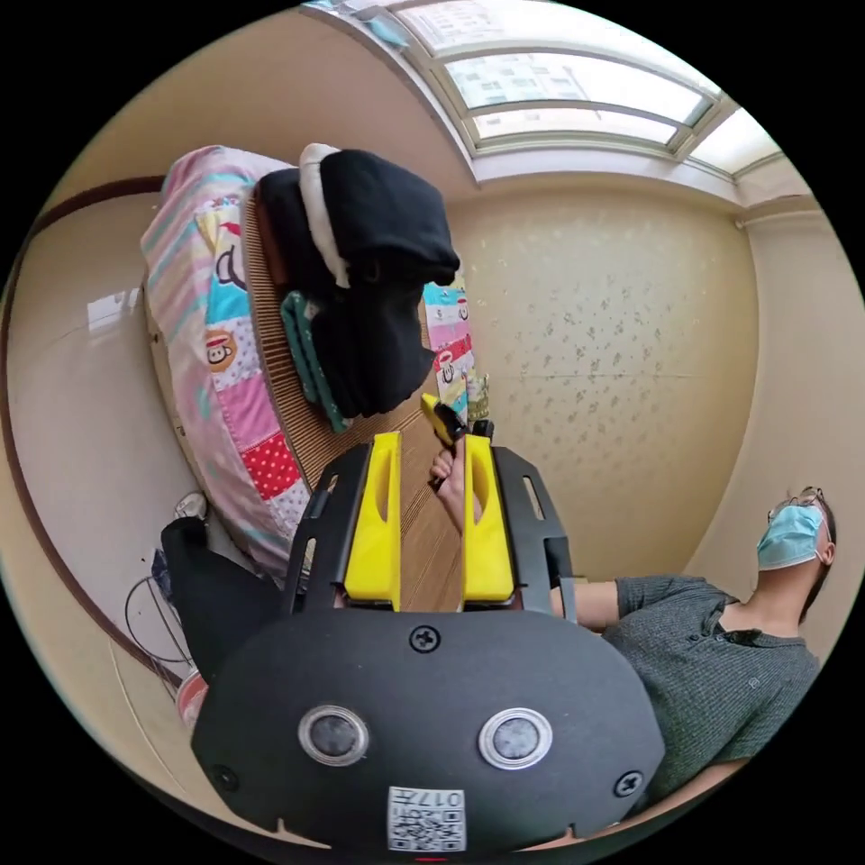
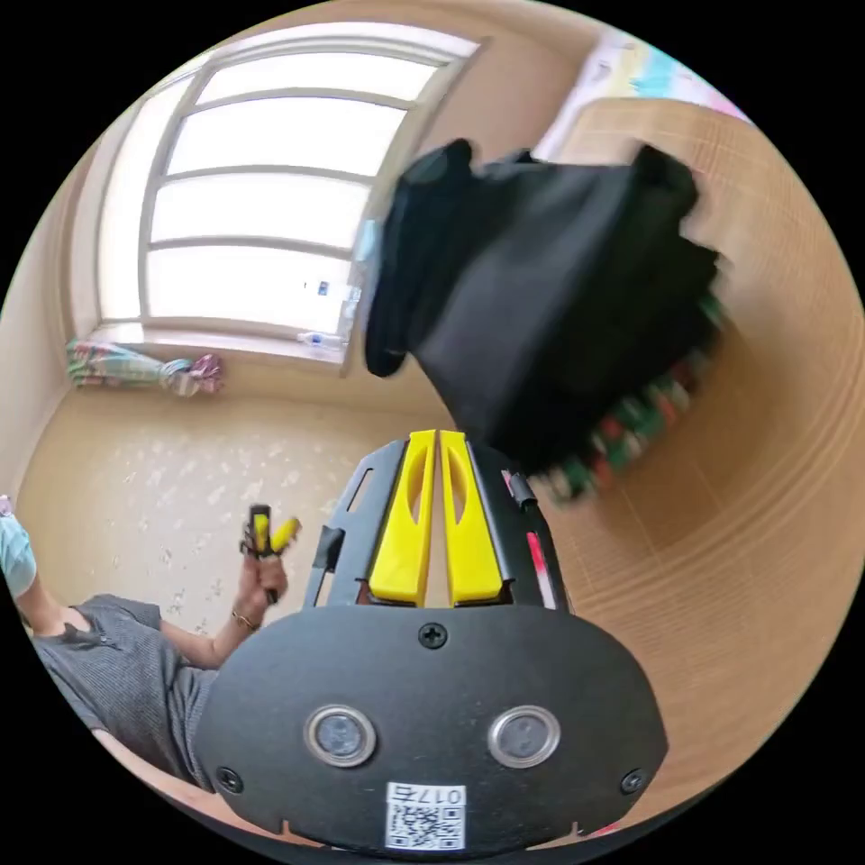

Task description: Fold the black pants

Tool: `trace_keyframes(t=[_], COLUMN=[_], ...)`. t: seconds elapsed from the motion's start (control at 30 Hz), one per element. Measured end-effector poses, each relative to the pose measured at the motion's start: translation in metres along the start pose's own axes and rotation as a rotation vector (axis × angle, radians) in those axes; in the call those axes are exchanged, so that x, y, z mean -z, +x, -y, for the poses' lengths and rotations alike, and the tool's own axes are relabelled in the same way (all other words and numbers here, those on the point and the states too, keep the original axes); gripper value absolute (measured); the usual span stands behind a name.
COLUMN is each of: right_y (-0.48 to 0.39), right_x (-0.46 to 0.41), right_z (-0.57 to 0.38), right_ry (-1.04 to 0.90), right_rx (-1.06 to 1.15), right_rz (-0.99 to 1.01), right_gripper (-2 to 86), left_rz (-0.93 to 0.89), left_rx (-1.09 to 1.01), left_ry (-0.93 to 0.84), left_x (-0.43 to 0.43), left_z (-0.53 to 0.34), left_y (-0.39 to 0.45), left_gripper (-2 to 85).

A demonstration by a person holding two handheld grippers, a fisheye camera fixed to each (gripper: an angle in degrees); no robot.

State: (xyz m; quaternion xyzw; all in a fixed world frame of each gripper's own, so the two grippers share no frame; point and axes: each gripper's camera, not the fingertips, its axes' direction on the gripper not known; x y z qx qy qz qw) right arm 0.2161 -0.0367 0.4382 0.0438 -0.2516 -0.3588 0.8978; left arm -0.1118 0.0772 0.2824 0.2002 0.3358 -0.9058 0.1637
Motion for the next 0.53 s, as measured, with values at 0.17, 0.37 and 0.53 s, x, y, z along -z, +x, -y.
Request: trace_keyframes(t=[0.17, 0.37, 0.53], right_y=[0.065, 0.064, 0.009], right_x=[0.049, 0.098, 0.081], right_z=[-0.196, -0.453, -0.636], right_ry=[-0.018, 0.082, 0.320], right_rx=[-0.469, -0.965, -1.360], right_rz=[-0.197, -0.316, -0.247], right_gripper=[0.8, 0.6, 0.8], left_rz=[-0.176, -0.224, -0.299], left_rx=[0.049, 0.036, 0.006], left_ry=[-0.221, -0.707, -1.064], left_x=[-0.106, -0.277, -0.377], left_z=[0.005, -0.065, -0.162], left_y=[0.032, 0.089, 0.148], left_gripper=[5.9, 4.1, 4.1])
